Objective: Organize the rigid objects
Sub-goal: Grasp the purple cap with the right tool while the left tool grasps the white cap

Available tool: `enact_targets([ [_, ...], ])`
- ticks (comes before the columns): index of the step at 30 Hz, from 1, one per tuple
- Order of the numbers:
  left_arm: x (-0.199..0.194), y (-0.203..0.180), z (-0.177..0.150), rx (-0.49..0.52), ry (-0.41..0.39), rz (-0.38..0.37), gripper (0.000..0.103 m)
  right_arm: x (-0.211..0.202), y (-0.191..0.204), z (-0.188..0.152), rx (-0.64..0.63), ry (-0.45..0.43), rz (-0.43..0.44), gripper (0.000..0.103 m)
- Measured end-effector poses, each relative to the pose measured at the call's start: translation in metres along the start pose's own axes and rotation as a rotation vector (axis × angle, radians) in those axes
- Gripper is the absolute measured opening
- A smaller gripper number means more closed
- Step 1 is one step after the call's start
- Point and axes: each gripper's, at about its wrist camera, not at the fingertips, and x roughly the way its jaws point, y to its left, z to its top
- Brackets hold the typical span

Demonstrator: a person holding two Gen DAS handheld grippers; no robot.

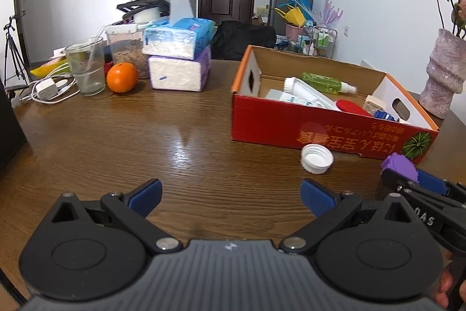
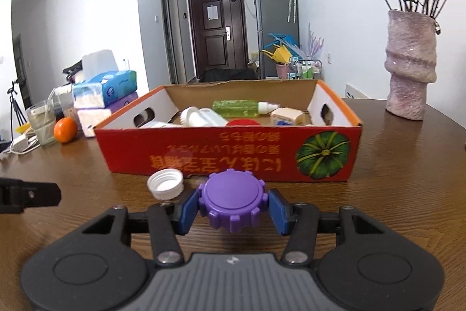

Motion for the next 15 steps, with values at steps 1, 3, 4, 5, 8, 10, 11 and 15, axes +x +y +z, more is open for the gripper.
enact_targets([
  [1, 0.001, -0.005, 0.0, 0.005, -0.001, 0.007, 0.103, -0.001, -0.004, 0.0, 0.004, -0.004, -0.002, 0.051],
  [3, 0.004, -0.012, 0.002, 0.006, -0.005, 0.017, 0.103, -0.002, -0.013, 0.002, 0.014, -0.012, -0.007, 0.051],
  [4, 0.005, -0.015, 0.002, 0.003, -0.006, 0.018, 0.103, -0.002, -0.018, 0.002, 0.02, -0.015, -0.01, 0.051],
  [5, 0.007, -0.018, 0.003, -0.002, -0.005, 0.02, 0.103, -0.002, -0.022, 0.003, 0.025, -0.017, -0.013, 0.051],
  [8, 0.011, -0.027, 0.006, -0.018, -0.007, 0.018, 0.103, -0.003, -0.035, 0.005, 0.037, -0.024, -0.021, 0.051],
  [10, 0.015, -0.034, 0.007, -0.024, -0.004, 0.019, 0.103, -0.003, -0.042, 0.006, 0.042, -0.029, -0.026, 0.051],
  [11, 0.016, -0.037, 0.007, -0.026, -0.001, 0.02, 0.103, -0.003, -0.046, 0.006, 0.044, -0.032, -0.027, 0.051],
  [15, 0.022, -0.051, 0.007, -0.013, 0.004, 0.012, 0.103, -0.004, -0.061, 0.008, 0.05, -0.038, -0.039, 0.051],
])
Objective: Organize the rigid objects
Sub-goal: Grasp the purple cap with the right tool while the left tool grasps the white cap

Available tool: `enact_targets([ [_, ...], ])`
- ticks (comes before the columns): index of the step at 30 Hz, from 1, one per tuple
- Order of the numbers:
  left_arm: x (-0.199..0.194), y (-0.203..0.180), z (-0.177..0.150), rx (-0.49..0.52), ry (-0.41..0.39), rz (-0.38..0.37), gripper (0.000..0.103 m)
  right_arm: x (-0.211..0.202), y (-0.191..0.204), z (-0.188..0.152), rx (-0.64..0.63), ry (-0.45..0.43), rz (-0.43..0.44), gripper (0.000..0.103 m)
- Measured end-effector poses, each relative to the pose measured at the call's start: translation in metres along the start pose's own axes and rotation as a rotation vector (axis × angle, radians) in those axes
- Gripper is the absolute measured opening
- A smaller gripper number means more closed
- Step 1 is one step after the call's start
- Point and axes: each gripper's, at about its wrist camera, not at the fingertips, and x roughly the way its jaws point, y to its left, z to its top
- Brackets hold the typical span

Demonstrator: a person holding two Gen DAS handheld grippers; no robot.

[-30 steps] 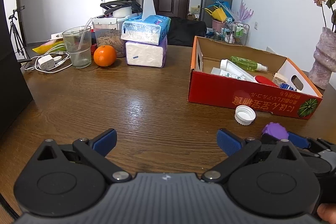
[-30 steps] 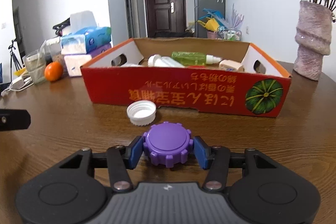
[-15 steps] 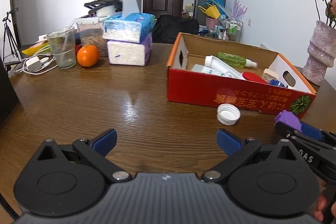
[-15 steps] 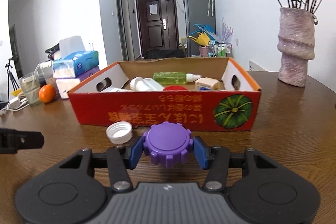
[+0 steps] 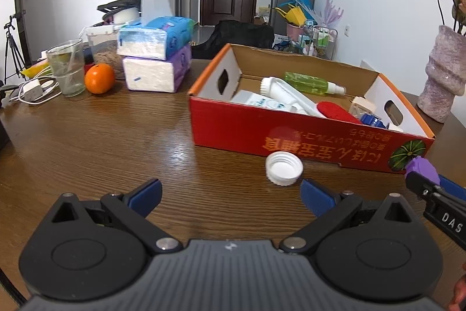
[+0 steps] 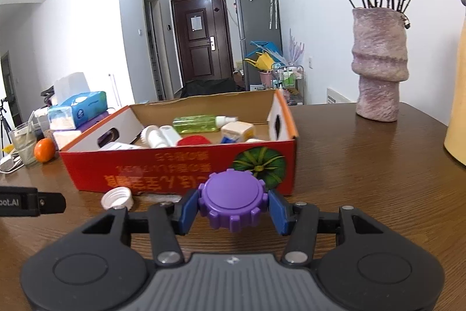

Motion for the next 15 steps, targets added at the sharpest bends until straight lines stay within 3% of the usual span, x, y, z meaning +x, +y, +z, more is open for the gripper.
enact_targets([
  [15, 0.041, -0.046, 0.001, 0.055, 0.049, 0.012, 0.103, 0.008, -0.038, 0.008, 0.0, -0.011, -0.026, 0.051],
])
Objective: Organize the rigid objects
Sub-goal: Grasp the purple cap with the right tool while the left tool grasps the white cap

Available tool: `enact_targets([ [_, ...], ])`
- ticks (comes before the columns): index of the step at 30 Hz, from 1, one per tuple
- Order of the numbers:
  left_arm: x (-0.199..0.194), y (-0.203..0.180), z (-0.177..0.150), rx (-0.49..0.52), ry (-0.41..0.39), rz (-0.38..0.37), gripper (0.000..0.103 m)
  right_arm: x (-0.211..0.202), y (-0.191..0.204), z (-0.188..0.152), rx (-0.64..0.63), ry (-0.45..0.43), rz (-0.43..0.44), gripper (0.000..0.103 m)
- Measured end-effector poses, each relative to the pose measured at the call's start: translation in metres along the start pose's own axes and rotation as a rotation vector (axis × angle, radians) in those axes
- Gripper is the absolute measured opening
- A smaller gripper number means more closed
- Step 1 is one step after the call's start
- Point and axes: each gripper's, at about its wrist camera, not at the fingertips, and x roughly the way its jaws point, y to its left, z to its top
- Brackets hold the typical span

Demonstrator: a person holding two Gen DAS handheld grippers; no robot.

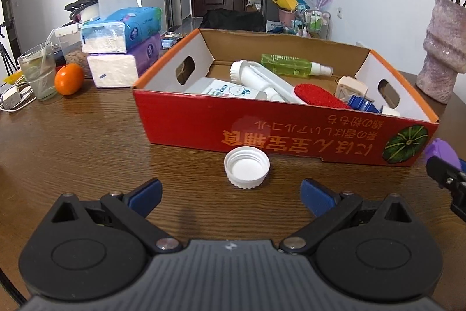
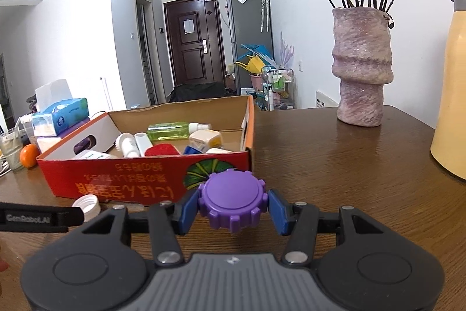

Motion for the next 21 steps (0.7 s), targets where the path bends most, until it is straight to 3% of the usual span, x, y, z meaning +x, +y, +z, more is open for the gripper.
enact_targets([
  [11, 0.028, -0.01, 0.008, 0.012, 0.038, 0.023, 0.097, 0.009, -0.009, 0.001, -0.019, 0.003, -0.002, 0.051],
  [13, 0.03, -0.012, 0.01, 0.023, 0.041, 0.017, 0.089, 0.008, -0.007, 0.001, -0.026, 0.0, 0.003, 0.051],
  [15, 0.033, -0.014, 0.01, 0.03, 0.047, 0.012, 0.073, 0.007, -0.006, 0.0, -0.032, -0.002, 0.007, 0.051],
  [21, 0.033, -0.018, 0.009, 0.048, 0.039, -0.015, 0.055, 0.008, -0.006, 0.0, -0.033, -0.004, 0.009, 0.051],
])
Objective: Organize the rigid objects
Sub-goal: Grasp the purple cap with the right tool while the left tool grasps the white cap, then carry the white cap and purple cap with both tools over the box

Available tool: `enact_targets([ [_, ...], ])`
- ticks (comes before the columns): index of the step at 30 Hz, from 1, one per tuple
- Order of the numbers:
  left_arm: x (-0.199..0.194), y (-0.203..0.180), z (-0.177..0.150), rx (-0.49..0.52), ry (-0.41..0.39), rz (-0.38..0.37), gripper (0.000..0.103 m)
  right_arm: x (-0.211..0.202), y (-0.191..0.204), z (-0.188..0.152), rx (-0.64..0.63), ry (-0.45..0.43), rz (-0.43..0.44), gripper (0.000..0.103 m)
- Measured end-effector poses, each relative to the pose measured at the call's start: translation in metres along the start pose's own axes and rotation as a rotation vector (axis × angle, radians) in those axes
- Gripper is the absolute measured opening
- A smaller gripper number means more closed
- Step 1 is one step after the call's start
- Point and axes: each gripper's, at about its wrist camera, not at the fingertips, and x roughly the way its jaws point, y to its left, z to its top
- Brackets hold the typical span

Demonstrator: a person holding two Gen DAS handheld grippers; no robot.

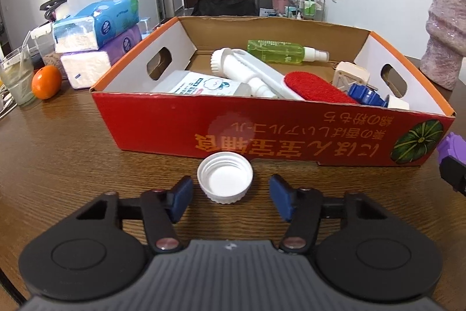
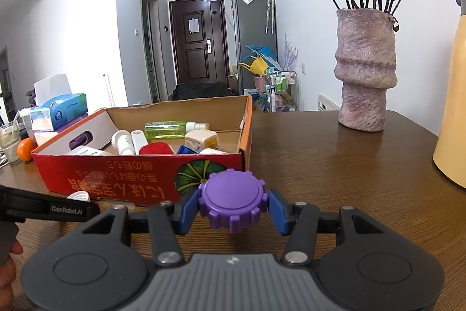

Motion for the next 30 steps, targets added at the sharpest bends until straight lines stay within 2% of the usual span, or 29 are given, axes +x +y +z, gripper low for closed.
enact_targets([
  [3, -0.002, -0.001, -0.001, 0.005, -0.007, -0.01, 0.041, 0.0, 0.0, 0.0, -0.004, 0.002, 0.002, 0.051],
  [20, -0.027, -0.003, -0.013, 0.038, -0.065, -0.025, 0.041, -0.008, 0.009, -0.004, -0.039, -0.047, -0.012, 0.051],
  [30, -0.05, 0.005, -0.024, 0.032, -0.095, -0.031, 0.041, -0.029, 0.021, -0.008, -0.037, -0.082, 0.001, 0.051],
])
